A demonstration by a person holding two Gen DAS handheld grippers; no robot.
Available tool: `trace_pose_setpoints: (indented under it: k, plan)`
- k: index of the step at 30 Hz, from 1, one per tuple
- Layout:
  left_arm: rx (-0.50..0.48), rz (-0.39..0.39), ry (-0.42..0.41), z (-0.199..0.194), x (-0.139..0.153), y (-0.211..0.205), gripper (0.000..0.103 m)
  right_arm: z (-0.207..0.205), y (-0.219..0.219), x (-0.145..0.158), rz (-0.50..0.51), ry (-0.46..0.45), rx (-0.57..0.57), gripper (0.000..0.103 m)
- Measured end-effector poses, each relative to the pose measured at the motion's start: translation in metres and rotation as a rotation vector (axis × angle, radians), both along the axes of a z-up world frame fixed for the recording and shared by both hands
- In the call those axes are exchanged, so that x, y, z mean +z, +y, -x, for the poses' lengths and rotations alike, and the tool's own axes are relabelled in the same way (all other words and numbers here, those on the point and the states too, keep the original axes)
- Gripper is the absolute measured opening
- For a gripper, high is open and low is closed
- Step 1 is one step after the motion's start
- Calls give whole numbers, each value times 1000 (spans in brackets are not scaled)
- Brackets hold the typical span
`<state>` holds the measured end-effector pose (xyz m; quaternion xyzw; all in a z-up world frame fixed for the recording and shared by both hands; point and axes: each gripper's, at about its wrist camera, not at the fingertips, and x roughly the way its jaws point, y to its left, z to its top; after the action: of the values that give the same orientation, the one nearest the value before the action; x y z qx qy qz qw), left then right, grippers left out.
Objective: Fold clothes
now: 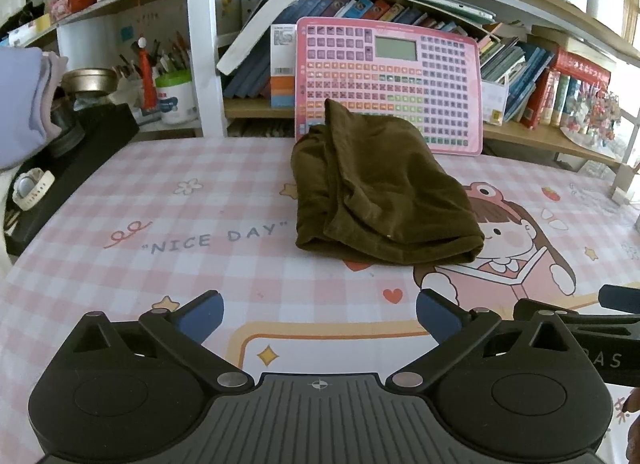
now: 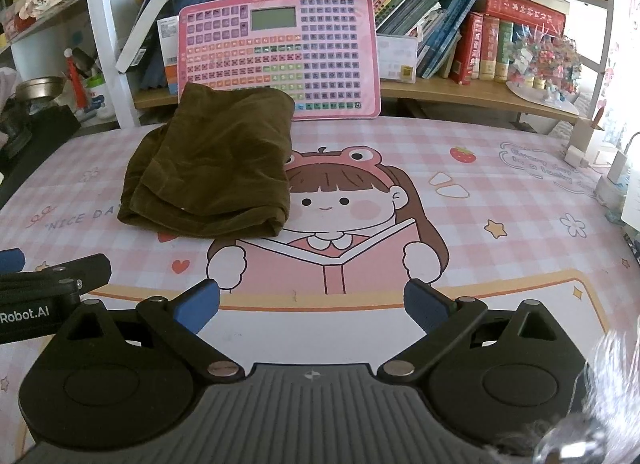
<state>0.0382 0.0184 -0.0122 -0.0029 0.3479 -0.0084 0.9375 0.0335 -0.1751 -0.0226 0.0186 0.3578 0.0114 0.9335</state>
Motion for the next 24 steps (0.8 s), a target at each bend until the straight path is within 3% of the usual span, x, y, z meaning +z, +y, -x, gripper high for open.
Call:
trace_pose_setpoints:
  k: [24]
  plan:
    - [-1, 11, 7, -3, 2, 1, 103, -1, 1, -1, 5, 4, 1, 99]
